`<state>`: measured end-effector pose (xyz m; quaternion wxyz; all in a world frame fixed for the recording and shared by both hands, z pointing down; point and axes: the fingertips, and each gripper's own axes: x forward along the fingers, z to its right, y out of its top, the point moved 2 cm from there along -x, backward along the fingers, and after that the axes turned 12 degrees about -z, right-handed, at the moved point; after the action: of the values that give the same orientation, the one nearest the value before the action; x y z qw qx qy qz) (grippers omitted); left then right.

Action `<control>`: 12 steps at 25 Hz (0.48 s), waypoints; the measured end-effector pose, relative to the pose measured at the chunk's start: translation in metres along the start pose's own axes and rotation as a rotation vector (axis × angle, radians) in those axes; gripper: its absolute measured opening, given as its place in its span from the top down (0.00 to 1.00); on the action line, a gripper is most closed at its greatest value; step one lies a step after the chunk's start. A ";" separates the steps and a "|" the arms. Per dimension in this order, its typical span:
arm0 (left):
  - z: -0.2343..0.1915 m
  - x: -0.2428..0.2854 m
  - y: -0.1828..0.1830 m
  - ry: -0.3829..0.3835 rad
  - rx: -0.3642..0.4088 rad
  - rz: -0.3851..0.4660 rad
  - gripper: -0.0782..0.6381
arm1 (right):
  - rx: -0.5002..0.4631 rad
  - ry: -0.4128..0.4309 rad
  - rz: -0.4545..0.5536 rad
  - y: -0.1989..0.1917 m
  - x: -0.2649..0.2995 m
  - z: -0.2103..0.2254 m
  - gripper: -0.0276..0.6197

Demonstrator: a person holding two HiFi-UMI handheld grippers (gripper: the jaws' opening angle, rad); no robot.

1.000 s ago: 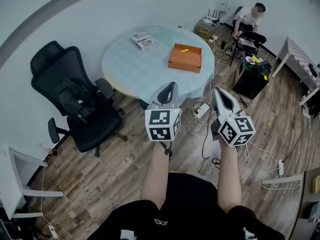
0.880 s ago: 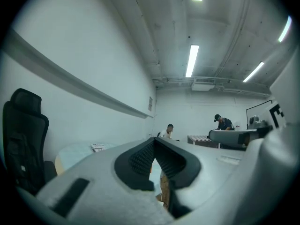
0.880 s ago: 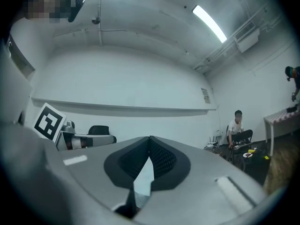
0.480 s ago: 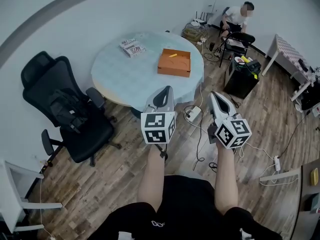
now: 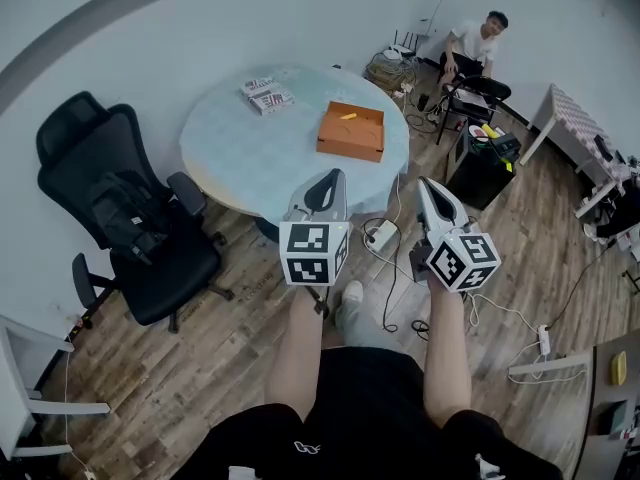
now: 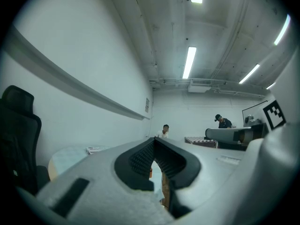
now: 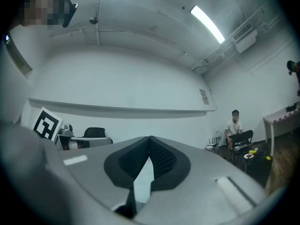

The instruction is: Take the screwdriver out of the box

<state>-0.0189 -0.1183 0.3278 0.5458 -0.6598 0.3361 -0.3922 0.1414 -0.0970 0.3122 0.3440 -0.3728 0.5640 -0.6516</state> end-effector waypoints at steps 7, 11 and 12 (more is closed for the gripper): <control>-0.042 0.017 -0.020 0.072 -0.027 -0.023 0.89 | -0.002 0.071 -0.010 -0.012 0.048 -0.001 0.95; -0.069 0.036 -0.025 0.119 -0.026 -0.057 0.89 | 0.052 0.084 -0.007 -0.022 0.082 0.013 0.95; -0.073 0.041 -0.027 0.124 -0.026 -0.070 0.89 | 0.066 0.086 -0.003 -0.023 0.088 0.016 0.95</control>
<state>-0.0636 -0.1829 0.3677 0.5012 -0.6526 0.3510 -0.4470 0.1123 -0.1780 0.3452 0.3306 -0.3337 0.5561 -0.6857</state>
